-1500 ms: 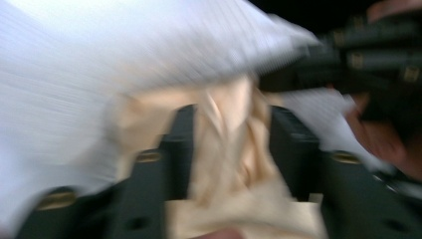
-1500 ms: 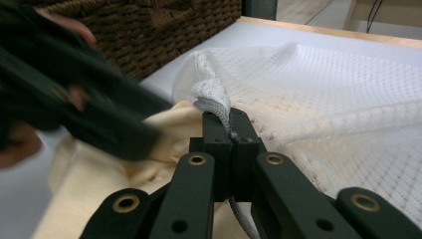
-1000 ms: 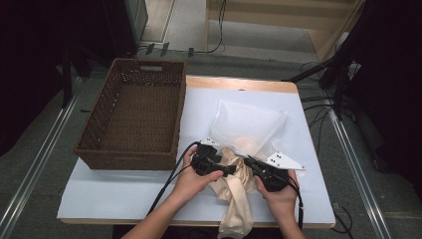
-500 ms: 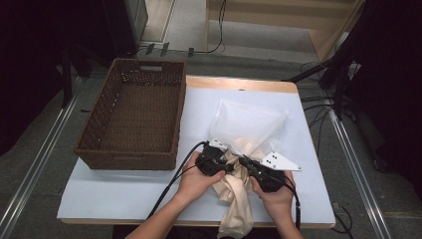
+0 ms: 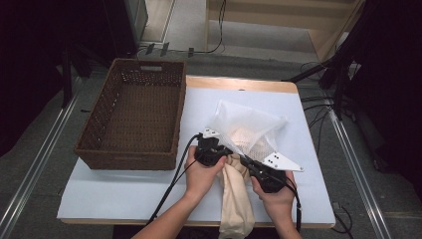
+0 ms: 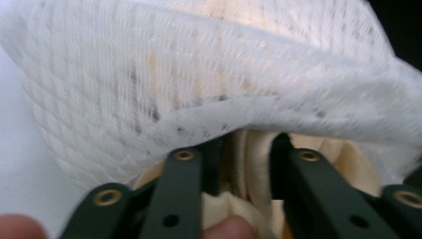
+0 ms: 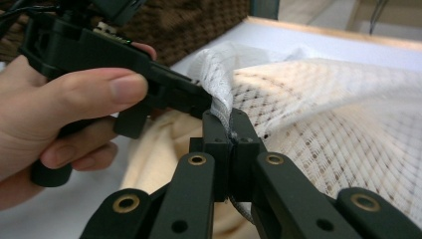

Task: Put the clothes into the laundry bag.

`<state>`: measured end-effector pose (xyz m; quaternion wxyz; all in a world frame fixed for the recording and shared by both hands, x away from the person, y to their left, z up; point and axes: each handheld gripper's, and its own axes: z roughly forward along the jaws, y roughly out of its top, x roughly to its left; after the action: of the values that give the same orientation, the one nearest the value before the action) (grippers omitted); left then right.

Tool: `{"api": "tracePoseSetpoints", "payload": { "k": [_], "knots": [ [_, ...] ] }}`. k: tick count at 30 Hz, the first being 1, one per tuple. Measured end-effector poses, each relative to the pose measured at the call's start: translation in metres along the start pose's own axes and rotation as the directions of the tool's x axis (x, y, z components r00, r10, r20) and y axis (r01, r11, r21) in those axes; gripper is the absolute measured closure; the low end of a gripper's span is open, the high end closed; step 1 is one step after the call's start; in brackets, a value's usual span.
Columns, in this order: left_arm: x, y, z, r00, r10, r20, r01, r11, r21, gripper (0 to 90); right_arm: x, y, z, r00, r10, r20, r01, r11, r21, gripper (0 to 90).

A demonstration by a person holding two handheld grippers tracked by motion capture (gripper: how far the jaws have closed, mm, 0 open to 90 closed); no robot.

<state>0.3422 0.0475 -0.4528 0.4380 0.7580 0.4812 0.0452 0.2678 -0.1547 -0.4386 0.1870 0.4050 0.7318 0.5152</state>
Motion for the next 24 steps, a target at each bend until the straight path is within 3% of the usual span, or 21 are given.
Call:
{"api": "tracePoseSetpoints", "payload": {
  "k": [2,4,6,9,13,15,19,20,22,24],
  "knots": [
    [0.004,-0.002,0.003,0.9993,0.011,0.035,-0.013,0.9981,0.061,59.6,-0.006,-0.003,0.002,0.9998,0.013,0.013,-0.013,1.0,0.008,90.0],
    [0.003,-0.003,-0.005,0.9982,0.048,0.037,-0.051,0.9961,0.072,44.3,-0.011,-0.005,0.002,0.9993,0.032,0.017,-0.033,0.999,0.013,90.0],
    [0.001,-0.004,-0.017,0.9968,0.059,0.054,-0.063,0.9956,0.07,33.0,-0.014,-0.006,0.002,0.999,0.04,0.021,-0.04,0.999,0.009,90.0],
    [-0.002,-0.005,-0.034,0.9939,0.093,0.06,-0.097,0.9921,0.079,24.8,-0.016,-0.006,0.003,0.9988,0.045,0.022,-0.045,0.999,0.008,90.0],
    [-0.013,-0.015,-0.045,0.9893,0.133,0.059,-0.139,0.9849,0.104,20.6,-0.015,-0.007,0.005,0.999,0.04,0.022,-0.04,0.999,0.009,90.0],
    [-0.023,-0.024,-0.044,0.9829,0.177,0.051,-0.182,0.9741,0.134,19.8,-0.014,-0.007,0.005,0.999,0.039,0.02,-0.039,0.999,0.015,90.0],
    [-0.037,-0.04,-0.025,0.9635,0.267,0.019,-0.264,0.9344,0.239,15.3,-0.011,-0.007,0.008,0.9993,0.033,0.014,-0.034,0.999,0.02,90.0],
    [-0.039,-0.043,-0.02,0.9629,0.27,0.007,-0.263,0.9311,0.253,15.3,-0.01,-0.008,0.008,0.9994,0.034,0.009,-0.035,0.999,0.023,90.0],
    [-0.042,-0.044,-0.015,0.9558,0.293,-0.027,-0.277,0.9282,0.248,16.7,-0.008,-0.008,0.01,0.9998,0.021,0.002,-0.021,0.999,0.027,90.0],
    [-0.043,-0.041,-0.015,0.9538,0.295,-0.055,-0.273,0.9284,0.252,29.7,-0.006,-0.009,0.01,0.9997,0.023,-0.008,-0.022,0.999,0.031,90.0]
  ]
}}
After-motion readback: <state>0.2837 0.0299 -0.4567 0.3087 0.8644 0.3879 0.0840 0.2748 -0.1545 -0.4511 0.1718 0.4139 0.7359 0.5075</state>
